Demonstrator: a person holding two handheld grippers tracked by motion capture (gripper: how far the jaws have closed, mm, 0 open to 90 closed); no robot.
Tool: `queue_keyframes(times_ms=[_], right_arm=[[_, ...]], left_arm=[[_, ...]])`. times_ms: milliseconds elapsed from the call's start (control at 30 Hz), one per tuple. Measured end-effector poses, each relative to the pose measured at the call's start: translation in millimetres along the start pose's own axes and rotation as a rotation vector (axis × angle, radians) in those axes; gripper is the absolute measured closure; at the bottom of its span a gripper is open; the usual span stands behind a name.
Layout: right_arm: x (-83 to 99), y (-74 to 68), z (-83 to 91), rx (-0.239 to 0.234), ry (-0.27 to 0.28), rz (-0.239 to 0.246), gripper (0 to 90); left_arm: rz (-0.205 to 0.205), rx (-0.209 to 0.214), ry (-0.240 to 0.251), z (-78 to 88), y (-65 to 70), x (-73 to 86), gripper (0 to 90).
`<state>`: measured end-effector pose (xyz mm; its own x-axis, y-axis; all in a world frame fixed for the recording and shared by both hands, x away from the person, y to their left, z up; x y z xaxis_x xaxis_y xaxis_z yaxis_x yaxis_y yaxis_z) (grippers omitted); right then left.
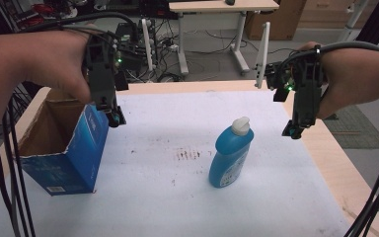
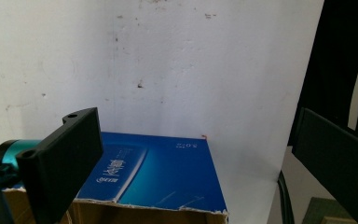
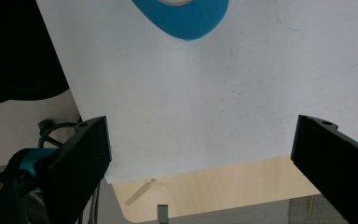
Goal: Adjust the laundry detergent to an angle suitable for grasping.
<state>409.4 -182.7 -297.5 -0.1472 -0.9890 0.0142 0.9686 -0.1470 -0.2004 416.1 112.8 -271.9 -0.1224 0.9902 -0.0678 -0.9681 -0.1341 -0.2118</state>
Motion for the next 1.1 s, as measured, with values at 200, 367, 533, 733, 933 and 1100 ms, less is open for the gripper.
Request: queue_keyframes(times_ms=[200,367,533,733,933,1100], right_arm=[[1.3,-1.8,0.7,0.009,0.002,0.001,3.9],[2.8,-3.2,0.2,0.012,-0.004,-0.009,3.9],[1.1,-5.1,0.4,0.013,-0.004,-0.003,3.9],[0.1,-6.4,1.1,0.014,-0.002,0.002,3.9],[4.9,-8.9,3.6,0.034,0.008,-0.008,3.9],[9.4,-12.1,4.1,0.034,0.005,-0.012,3.9]], left_arm=[[-0.007,-0.001,-0.006,-0.2,1.5,-2.5,1.7],[-0.002,-0.006,-0.014,-0.2,2.1,-2.4,1.7],[0.01,-0.012,-0.012,3.3,4.1,-0.2,1.7],[0.007,-0.011,-0.014,4.4,6.9,-0.7,1.7],[0.068,-0.002,0.03,7.0,20.9,-7.9,1.7],[0.151,0.024,0.097,6.4,36.0,-17.2,1.7]])
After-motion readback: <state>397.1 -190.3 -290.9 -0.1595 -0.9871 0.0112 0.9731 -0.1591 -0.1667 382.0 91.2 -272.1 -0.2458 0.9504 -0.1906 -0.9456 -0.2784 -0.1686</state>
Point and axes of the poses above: each handheld gripper's, and its own axes: z roughly backward along the jaws, x roughly out of its underside, y roughly to its right, the point moved 8 cm from there along -z, roughly forward along the jaws, and after that the axes turned 13 degrees about -x, right-handed, at the moved point
